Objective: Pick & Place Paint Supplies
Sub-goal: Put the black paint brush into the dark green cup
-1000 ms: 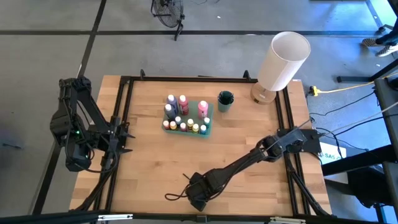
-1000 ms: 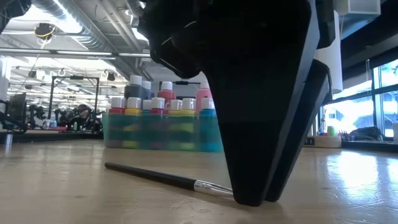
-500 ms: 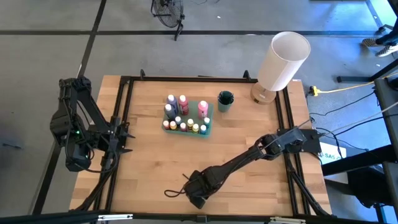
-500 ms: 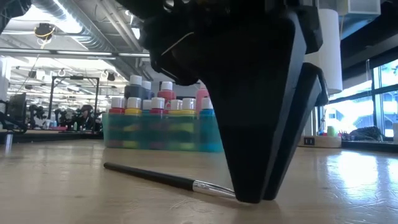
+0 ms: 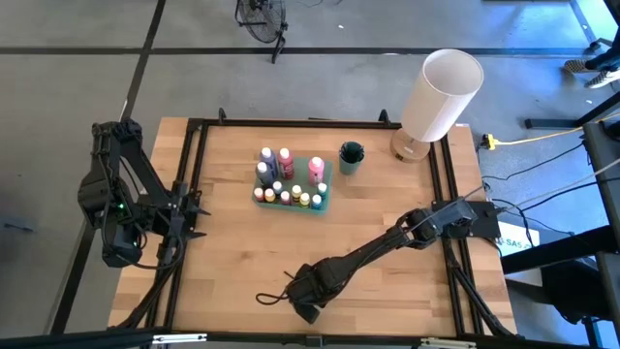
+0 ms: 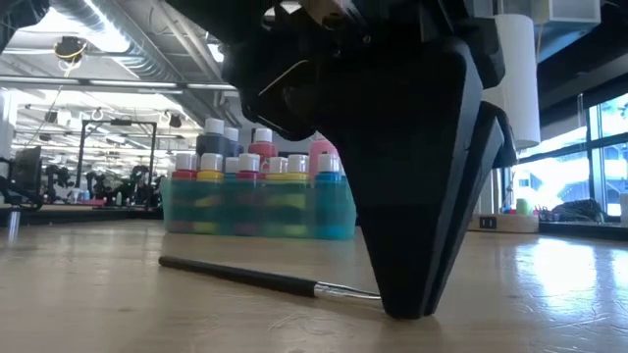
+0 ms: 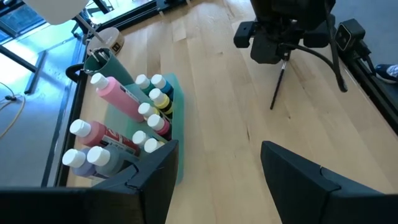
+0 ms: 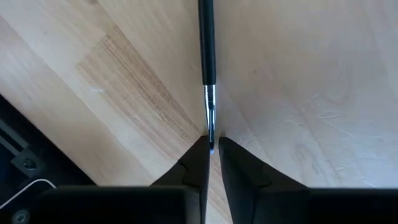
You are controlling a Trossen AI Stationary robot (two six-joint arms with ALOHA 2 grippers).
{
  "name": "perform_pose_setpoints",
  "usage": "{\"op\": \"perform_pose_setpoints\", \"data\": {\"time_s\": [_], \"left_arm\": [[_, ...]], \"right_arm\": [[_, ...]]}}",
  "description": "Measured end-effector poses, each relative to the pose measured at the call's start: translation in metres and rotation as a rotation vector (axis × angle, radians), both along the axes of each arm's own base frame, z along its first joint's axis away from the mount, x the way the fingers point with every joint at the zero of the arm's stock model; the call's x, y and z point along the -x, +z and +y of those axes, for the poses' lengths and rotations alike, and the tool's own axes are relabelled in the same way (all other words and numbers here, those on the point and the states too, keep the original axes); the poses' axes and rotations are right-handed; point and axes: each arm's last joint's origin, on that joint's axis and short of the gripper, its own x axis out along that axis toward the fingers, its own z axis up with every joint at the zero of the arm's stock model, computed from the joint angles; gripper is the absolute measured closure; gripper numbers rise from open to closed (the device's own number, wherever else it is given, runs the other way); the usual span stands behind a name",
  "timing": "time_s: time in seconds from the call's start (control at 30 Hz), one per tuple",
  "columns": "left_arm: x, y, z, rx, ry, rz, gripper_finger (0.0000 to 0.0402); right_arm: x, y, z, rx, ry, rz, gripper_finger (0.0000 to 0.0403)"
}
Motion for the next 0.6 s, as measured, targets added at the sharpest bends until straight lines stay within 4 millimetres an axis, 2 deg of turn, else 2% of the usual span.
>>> {"op": "perform_pose_setpoints", "data": {"time_s": [0.17,0.37,0.47,0.6], "left_arm": [[0.0,0.0,0.0,0.006,0.005,-0.001,0.0178],[0.0,0.0,0.0,0.013,0.01,-0.002,0.0178],[-0.001,-0.01,-0.002,-0.016,0.011,0.011,0.0178],[-0.002,-0.033,-0.005,-0.089,0.011,0.04,0.0178]], "right_arm": [[0.0,-0.004,-0.001,-0.02,-0.009,0.027,0.0395],[0.0,-0.005,0.0,-0.031,-0.045,0.044,0.04],[0.0,-0.005,0.0,-0.032,-0.065,0.047,0.0401],[0.0,-0.004,0.0,-0.03,-0.081,0.038,0.0401]]}}
